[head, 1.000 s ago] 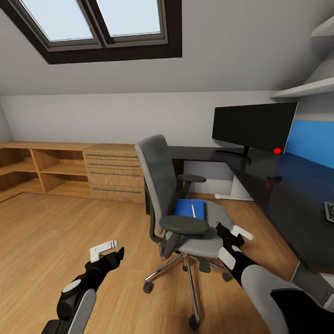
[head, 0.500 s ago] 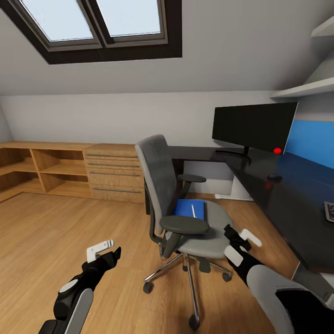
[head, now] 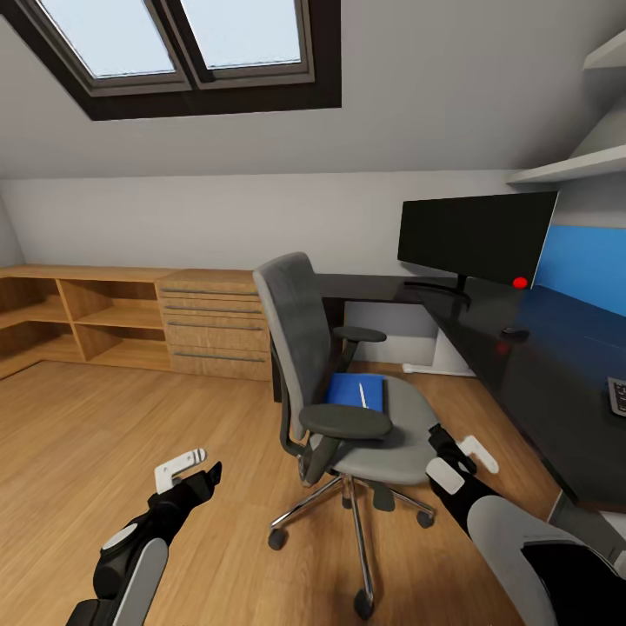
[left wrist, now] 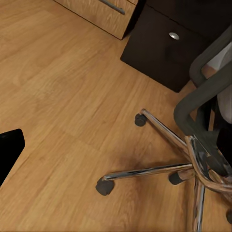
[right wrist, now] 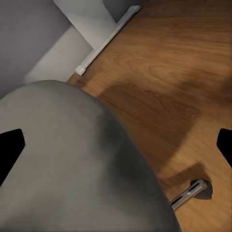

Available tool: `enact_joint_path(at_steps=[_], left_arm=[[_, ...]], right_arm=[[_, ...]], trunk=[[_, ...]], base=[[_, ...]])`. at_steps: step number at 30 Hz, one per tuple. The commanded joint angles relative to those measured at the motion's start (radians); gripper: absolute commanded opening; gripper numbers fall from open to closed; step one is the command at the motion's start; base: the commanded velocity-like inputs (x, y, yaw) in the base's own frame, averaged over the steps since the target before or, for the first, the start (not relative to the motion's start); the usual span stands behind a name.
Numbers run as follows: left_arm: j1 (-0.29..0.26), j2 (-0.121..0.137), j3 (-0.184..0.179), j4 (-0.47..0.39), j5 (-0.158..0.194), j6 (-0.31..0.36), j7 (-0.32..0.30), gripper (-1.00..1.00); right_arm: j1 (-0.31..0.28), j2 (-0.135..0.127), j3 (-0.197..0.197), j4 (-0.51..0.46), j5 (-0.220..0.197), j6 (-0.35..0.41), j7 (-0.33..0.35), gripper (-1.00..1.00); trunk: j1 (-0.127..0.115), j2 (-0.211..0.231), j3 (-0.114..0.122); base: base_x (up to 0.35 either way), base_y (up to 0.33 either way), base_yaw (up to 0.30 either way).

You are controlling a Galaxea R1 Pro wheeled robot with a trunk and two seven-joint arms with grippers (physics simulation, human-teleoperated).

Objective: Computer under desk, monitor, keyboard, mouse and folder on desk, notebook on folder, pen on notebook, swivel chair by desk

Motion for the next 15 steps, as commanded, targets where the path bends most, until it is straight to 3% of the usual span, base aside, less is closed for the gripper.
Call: enact_joint_path(at_steps=[1,11,15], left_arm=[[-0.001,0.002,0.001,-0.001,0.013,0.003,0.008,1.00],[-0.001,0.001,0.002,-0.001,0.014,0.003,0.009,1.00],[-0.001,0.001,0.002,-0.001,0.014,0.003,0.010,1.00]], right_arm=[[0.000,0.000,0.010,-0.002,-0.006,-0.004,0.012,1.00],[0.000,0.001,0.012,-0.002,-0.004,-0.006,0.033,1.00],[0.000,0.000,0.013,-0.002,-0.003,-0.006,0.037,1.00]], trunk=[[0.004,-0.007,-0.004],[0.042,-0.077,-0.036],[0.044,-0.078,-0.051]], base=[[0.000,0.000,0.000],[0.000,0.000,0.000],[0.000,0.000,0.000]])
